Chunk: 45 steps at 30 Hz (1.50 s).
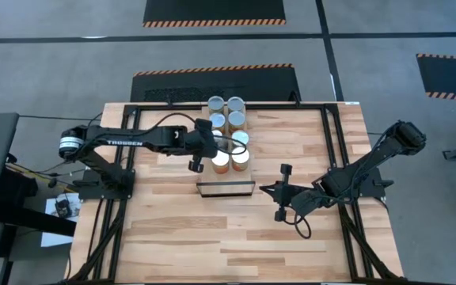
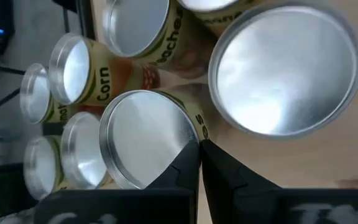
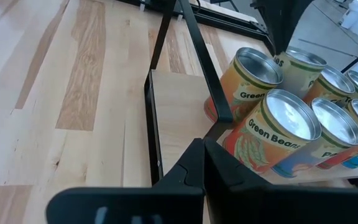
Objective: Pick and place cans onto a shelf
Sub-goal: Align the canned peaches with the other canned peaches on the shelf
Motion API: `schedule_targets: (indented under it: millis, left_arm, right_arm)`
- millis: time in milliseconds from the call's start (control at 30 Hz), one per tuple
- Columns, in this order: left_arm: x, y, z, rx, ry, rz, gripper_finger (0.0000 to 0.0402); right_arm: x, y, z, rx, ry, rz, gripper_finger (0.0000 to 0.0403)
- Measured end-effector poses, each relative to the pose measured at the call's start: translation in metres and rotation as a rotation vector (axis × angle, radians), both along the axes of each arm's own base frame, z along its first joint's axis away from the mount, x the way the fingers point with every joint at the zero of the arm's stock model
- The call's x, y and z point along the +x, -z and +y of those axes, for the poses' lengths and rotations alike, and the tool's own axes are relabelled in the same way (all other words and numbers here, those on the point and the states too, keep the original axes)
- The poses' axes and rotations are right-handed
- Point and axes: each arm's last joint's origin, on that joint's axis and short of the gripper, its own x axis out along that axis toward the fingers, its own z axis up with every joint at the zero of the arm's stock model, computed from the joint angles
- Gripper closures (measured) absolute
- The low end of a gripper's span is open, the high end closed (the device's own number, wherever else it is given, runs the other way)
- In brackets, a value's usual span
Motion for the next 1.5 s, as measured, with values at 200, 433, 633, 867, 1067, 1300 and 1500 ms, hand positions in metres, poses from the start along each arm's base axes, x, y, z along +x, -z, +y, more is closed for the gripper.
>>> schedule_targets:
  millis: [200, 433, 633, 867, 1067, 1300, 1500]
  left_arm:
    - [0.000, 0.002, 0.008, -0.088, -0.008, -0.025, 0.0402]
    - [0.003, 0.003, 0.016, -0.104, -0.051, -0.066, 0.0400]
    - [0.003, 0.002, 0.019, -0.106, -0.081, -0.074, 0.0376]
    - [0.003, 0.002, 0.019, -0.104, -0.084, -0.073, 0.0347]
    - [0.003, 0.002, 0.019, -0.097, -0.072, -0.065, 0.0344]
    - [0.002, 0.002, 0.019, -0.090, -0.066, -0.059, 0.0371]
    - [0.006, -0.002, 0.024, -0.054, -0.116, -0.120, 0.0399]
  right_arm:
    - [0.000, 0.000, 0.000, 0.000, 0.000, -0.001, 0.0387]
    - [0.000, 0.000, 0.000, 0.000, 0.000, 0.000, 0.0388]
    - [0.000, 0.000, 0.000, 0.000, 0.000, 0.001, 0.0387]
    - [0.000, 0.000, 0.000, 0.000, 0.000, 0.001, 0.0388]
    - [0.000, 0.000, 0.000, -0.001, 0.000, 0.001, 0.0387]
    - [0.000, 0.000, 0.000, -0.001, 0.000, 0.002, 0.0388]
    - [0.000, 0.000, 0.000, -0.001, 0.000, 0.002, 0.0388]
